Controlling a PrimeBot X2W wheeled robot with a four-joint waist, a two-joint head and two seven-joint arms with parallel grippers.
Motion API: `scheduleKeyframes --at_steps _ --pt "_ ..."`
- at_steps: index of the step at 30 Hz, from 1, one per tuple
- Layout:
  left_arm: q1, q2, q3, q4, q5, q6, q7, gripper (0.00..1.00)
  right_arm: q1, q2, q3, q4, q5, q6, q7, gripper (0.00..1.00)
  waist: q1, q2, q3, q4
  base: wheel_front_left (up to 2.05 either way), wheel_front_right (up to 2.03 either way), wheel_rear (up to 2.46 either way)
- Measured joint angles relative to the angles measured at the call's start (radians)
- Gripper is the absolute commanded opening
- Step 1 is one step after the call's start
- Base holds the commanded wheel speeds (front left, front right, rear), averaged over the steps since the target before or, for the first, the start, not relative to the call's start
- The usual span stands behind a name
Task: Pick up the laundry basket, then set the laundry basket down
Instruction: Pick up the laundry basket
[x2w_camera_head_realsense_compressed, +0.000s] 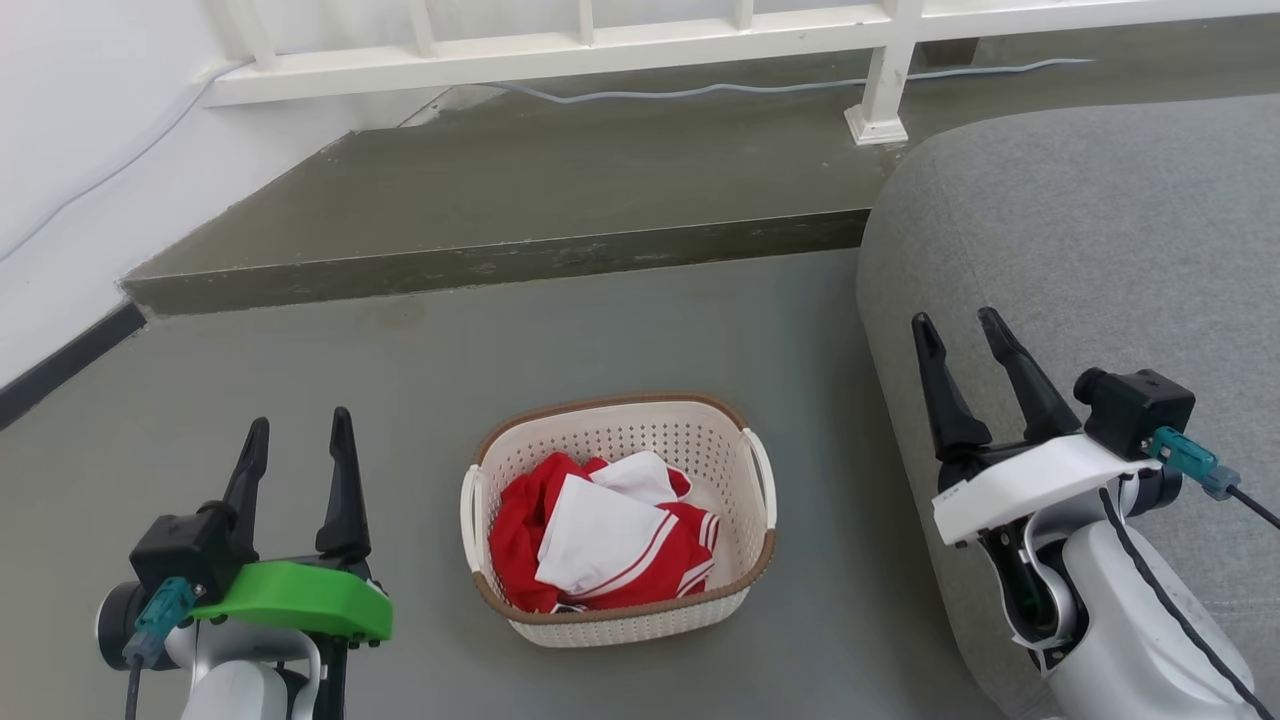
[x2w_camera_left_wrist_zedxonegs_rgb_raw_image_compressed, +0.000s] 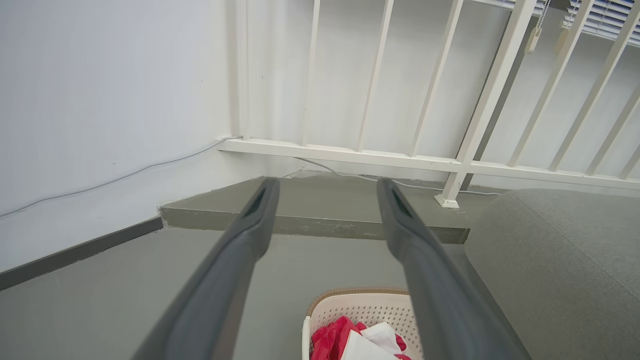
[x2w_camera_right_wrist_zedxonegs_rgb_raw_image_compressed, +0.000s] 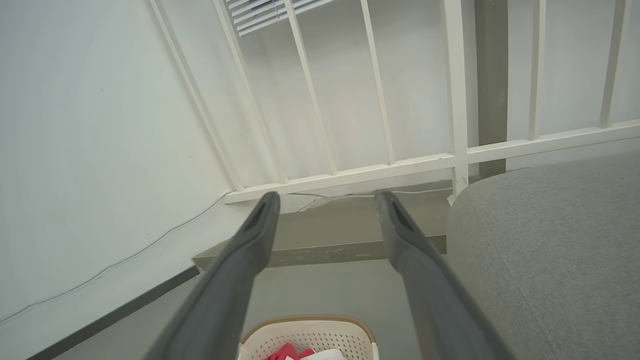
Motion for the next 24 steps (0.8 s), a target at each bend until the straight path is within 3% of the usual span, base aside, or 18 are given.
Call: scheduleKeyframes --at_steps 24 --pt "-0.029 -0.003 0.001 -0.026 0.006 -0.002 0.0 1.0 -0.017 0.017 -0.019 0.001 -0.035 0.026 0.0 1.0 0.0 0.0 0.101 -0.02 0.0 0.0 0.0"
